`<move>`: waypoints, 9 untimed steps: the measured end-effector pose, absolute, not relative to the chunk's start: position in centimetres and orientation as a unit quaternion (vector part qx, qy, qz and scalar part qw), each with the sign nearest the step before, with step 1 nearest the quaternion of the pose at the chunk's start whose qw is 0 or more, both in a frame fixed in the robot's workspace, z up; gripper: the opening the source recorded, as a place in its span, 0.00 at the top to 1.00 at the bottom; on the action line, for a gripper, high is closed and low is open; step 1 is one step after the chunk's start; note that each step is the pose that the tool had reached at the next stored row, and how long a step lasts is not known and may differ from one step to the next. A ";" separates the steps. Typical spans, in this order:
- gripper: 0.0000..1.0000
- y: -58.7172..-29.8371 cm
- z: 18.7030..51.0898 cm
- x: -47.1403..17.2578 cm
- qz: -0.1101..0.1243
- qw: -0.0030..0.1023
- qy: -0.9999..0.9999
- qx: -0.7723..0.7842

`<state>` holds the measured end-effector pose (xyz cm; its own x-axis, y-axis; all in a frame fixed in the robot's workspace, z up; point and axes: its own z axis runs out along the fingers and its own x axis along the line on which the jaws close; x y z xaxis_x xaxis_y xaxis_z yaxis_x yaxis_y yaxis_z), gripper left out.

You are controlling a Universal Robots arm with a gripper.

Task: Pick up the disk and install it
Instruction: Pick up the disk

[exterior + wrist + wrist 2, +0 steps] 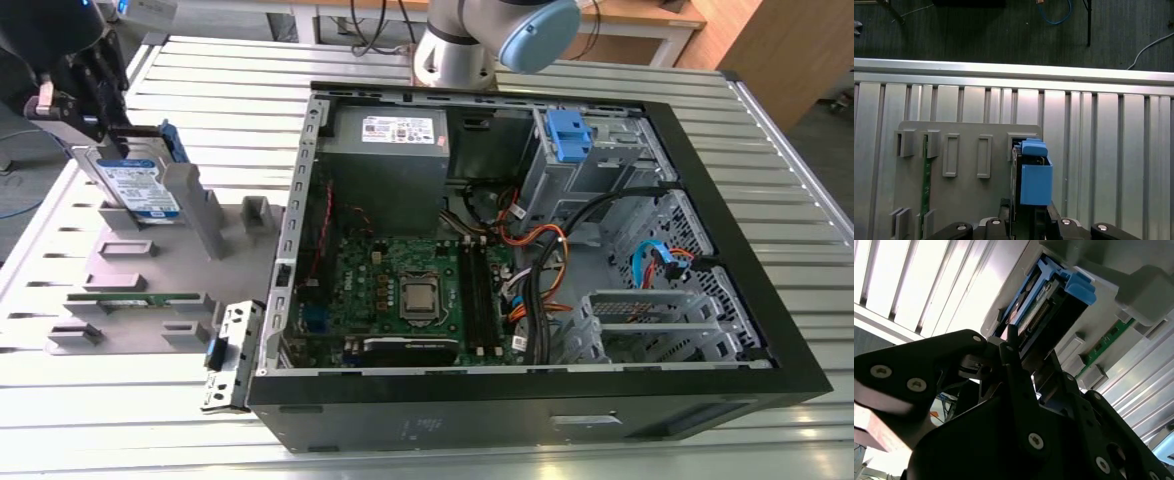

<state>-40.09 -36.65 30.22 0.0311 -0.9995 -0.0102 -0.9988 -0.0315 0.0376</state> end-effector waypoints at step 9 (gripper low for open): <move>0.61 -36.7 30.4 -40.1 -0.017 0.010 -0.696 0.718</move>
